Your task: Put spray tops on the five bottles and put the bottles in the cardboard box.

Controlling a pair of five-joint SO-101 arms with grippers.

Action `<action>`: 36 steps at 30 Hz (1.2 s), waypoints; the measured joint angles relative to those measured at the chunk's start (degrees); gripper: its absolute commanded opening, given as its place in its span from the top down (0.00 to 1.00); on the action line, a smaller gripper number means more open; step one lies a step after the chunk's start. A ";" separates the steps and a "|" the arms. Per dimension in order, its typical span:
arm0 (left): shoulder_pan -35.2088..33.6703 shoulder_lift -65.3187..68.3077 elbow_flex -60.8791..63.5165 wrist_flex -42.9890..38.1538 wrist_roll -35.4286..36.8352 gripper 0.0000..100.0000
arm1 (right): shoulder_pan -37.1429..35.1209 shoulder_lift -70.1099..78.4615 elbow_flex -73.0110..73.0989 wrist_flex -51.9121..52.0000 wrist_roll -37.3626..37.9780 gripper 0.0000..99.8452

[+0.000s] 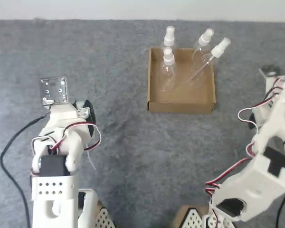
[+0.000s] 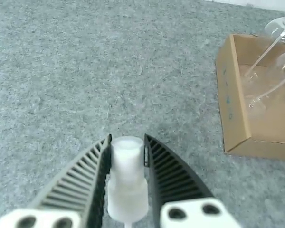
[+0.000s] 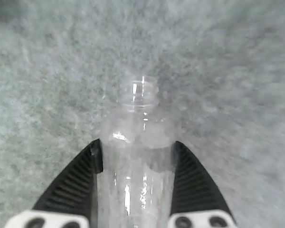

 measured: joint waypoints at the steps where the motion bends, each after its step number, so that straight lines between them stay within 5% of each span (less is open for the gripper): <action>1: 0.00 0.00 -1.14 0.00 0.00 0.99 | -0.62 -2.37 -0.26 1.41 0.00 0.99; 9: 0.00 -0.09 -13.98 2.81 0.00 0.99 | -20.22 -29.98 5.45 6.95 -5.54 0.99; 20: 0.09 -0.09 -31.91 3.43 0.00 0.99 | -59.52 -61.80 35.96 -12.57 -20.04 0.99; 36: 0.44 -0.88 -38.59 3.43 0.97 0.99 | -79.38 -62.33 65.49 -51.60 -20.92 0.99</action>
